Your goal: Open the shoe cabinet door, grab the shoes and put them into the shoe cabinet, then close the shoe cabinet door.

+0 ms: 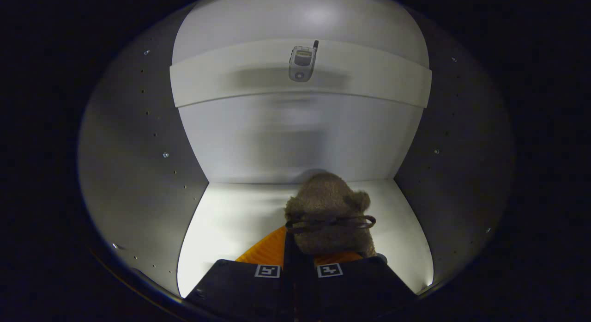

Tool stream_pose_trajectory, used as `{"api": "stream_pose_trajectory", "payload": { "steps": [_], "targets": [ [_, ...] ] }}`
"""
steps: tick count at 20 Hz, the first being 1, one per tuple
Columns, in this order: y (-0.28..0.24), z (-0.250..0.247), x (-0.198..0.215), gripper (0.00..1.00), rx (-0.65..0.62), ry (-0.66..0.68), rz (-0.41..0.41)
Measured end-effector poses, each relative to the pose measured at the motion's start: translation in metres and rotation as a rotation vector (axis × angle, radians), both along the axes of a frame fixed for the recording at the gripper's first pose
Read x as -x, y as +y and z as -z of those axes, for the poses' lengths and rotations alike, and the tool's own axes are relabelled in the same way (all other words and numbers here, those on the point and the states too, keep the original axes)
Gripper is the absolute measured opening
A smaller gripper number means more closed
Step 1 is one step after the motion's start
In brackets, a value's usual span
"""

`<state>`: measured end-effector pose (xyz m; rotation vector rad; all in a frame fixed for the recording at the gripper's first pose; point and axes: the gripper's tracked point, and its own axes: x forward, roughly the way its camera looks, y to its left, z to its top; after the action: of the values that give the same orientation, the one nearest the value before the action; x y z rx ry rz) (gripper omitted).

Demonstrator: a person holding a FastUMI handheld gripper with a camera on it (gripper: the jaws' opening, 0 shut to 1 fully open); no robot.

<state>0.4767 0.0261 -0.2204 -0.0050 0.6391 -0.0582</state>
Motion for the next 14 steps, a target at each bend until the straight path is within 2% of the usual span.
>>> {"api": "stream_pose_trajectory", "payload": {
  "steps": [2,5,7,14],
  "targets": [
    [-0.003,-0.002,0.008,0.44,0.007,0.004,0.013],
    [-0.002,-0.007,0.016,0.41,-0.001,-0.016,0.016],
    [0.001,-0.015,0.024,0.69,0.003,-0.044,0.0],
    [0.015,-0.079,0.077,0.7,-0.009,-0.193,-0.011]
  ]
}}
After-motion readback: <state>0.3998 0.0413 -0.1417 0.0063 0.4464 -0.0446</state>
